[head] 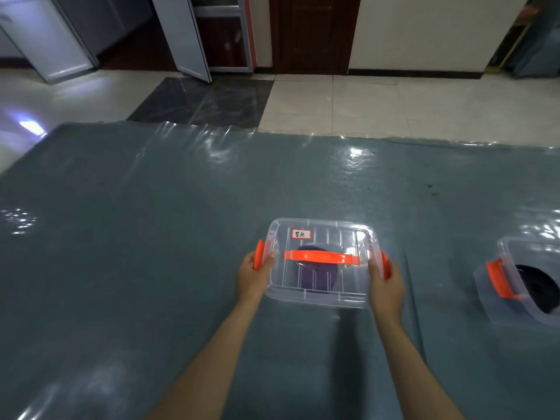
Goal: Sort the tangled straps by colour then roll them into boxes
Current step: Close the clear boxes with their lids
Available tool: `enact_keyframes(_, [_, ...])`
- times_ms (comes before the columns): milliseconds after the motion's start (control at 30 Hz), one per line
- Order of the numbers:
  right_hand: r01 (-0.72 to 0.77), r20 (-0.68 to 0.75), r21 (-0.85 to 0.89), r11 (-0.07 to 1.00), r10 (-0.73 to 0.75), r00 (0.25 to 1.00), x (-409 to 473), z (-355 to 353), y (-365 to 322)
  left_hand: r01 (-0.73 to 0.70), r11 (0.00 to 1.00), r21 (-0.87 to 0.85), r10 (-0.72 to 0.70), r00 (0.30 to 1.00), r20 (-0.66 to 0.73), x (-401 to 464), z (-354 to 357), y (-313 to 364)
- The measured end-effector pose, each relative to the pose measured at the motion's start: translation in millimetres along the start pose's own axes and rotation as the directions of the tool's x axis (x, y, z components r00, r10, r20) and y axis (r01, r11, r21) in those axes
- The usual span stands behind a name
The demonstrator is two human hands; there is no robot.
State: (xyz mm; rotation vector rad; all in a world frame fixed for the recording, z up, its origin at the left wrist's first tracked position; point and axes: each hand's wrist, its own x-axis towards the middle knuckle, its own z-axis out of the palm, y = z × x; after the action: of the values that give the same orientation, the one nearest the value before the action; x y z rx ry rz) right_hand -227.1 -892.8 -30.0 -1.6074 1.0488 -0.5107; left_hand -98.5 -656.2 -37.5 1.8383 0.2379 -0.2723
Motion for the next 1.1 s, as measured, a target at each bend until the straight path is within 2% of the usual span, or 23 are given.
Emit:
enact_keyframes(67, [0.065, -0.142, 0.016, 0.998, -0.062, 0.988, -8, 1, -8, -0.076, 0.997, 0.000, 0.076, 0.996, -0.047, -1, 1, 5])
enact_keyframes(133, [0.142, -0.209, -0.032, 0.989, -0.145, 0.967, -10, 2, -11, -0.150, 0.988, 0.029, 0.152, 0.986, -0.073, -4, 3, 4])
enact_keyframes(267, [0.252, -0.202, -0.235, 0.939, -0.301, 0.932, -9, 1, -14, -0.291, 0.936, 0.198, 0.313, 0.945, -0.091, -5, 3, 0])
enact_keyframes(367, [0.277, -0.159, -0.305, 0.911, -0.335, 0.929, -12, -3, -20, -0.345, 0.878, 0.332, 0.382, 0.923, -0.049, -9, 0, 9])
enact_keyframes(433, [0.286, -0.105, -0.347, 0.893, -0.341, 0.934, -14, -6, -24, -0.346, 0.867, 0.359, 0.377, 0.926, -0.016, -10, -2, 12])
enact_keyframes(533, [0.281, -0.015, -0.370, 0.886, -0.308, 0.951, -11, -14, -25, -0.289, 0.897, 0.335, 0.292, 0.956, 0.043, -10, -4, 18])
enact_keyframes(633, [0.269, 0.047, -0.366, 0.891, -0.271, 0.961, -11, -19, -24, -0.172, 0.974, 0.150, 0.167, 0.985, 0.048, -13, -4, 26])
enact_keyframes(700, [0.278, 0.067, -0.362, 0.890, -0.273, 0.960, -12, -20, -24, -0.167, 0.982, 0.086, 0.164, 0.986, 0.035, -14, -2, 25])
enact_keyframes(833, [0.281, 0.101, -0.380, 0.881, -0.263, 0.960, -14, -22, -23, -0.234, 0.940, 0.249, 0.238, 0.971, 0.015, -17, 3, 16])
enact_keyframes(967, [0.262, 0.244, -0.471, 0.842, -0.161, 0.956, -9, -28, -29, -0.385, 0.819, 0.426, 0.356, 0.922, 0.150, -18, -4, 25])
enact_keyframes(1033, [0.298, 0.327, -0.516, 0.804, -0.136, 0.935, -7, -35, -33, -0.439, 0.688, 0.578, 0.371, 0.897, 0.239, -16, -10, 31])
enact_keyframes(1100, [0.355, 0.344, -0.564, 0.746, -0.179, 0.922, -8, -45, -30, -0.491, 0.527, 0.694, 0.413, 0.862, 0.295, -23, -15, 33])
